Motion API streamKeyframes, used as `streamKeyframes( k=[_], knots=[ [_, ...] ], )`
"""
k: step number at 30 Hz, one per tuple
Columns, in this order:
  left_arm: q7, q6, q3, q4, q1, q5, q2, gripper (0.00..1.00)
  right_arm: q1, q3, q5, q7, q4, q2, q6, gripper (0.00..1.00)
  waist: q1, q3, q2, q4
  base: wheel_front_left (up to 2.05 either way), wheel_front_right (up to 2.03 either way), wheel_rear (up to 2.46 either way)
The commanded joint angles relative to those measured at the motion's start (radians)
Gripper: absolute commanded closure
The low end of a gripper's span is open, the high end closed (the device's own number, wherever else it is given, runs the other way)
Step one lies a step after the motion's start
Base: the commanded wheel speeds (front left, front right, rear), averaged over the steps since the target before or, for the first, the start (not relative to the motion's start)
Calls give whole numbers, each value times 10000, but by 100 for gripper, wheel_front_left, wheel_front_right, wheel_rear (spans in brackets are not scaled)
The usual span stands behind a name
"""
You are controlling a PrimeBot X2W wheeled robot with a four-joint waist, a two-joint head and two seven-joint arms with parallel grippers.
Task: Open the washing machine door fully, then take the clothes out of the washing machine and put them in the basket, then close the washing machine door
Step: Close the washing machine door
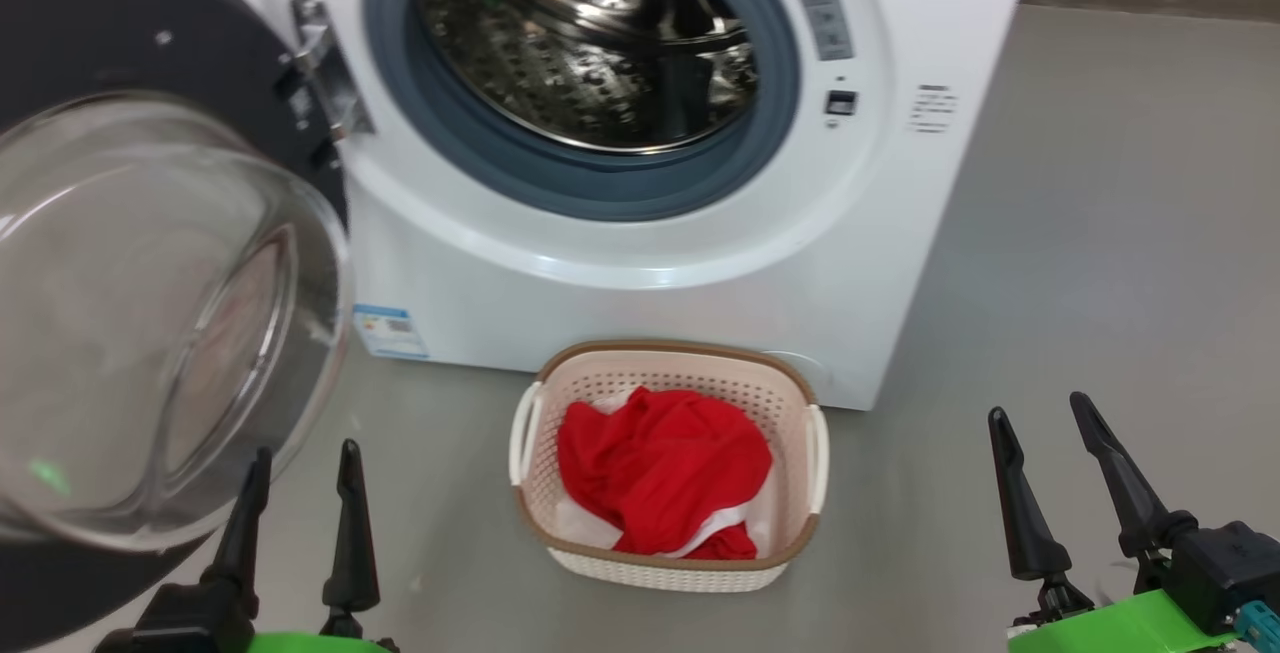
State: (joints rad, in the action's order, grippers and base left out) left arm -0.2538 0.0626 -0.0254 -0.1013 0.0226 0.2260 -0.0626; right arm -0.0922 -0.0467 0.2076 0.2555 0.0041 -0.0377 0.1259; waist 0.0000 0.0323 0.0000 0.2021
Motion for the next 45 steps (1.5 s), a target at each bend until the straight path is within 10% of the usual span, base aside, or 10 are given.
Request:
streamKeyframes(
  k=[1,31,32,34,45],
  knots=[
    [-80,109,342,346,470,-142,-62,0,470,297,-210,63,-281,-125,48,0,0,222,0,826,0,0,0],
    [-80,552,479,762,440,-260,79,0,790,981,-535,63,-264,-125,48,0,0,244,0,3334,0,0,0],
    [-80,546,506,791,436,-279,79,15,794,1003,-536,63,-248,-125,48,0,0,240,0,3334,0,0,0],
    [-80,530,560,863,433,-321,78,100,791,1029,-528,63,-216,-125,48,0,0,228,0,3332,0,0,0],
    [-80,706,1340,3451,1234,-1623,-292,100,607,898,-435,63,-166,-125,48,0,0,98,0,3175,0,0,0]
  ],
)
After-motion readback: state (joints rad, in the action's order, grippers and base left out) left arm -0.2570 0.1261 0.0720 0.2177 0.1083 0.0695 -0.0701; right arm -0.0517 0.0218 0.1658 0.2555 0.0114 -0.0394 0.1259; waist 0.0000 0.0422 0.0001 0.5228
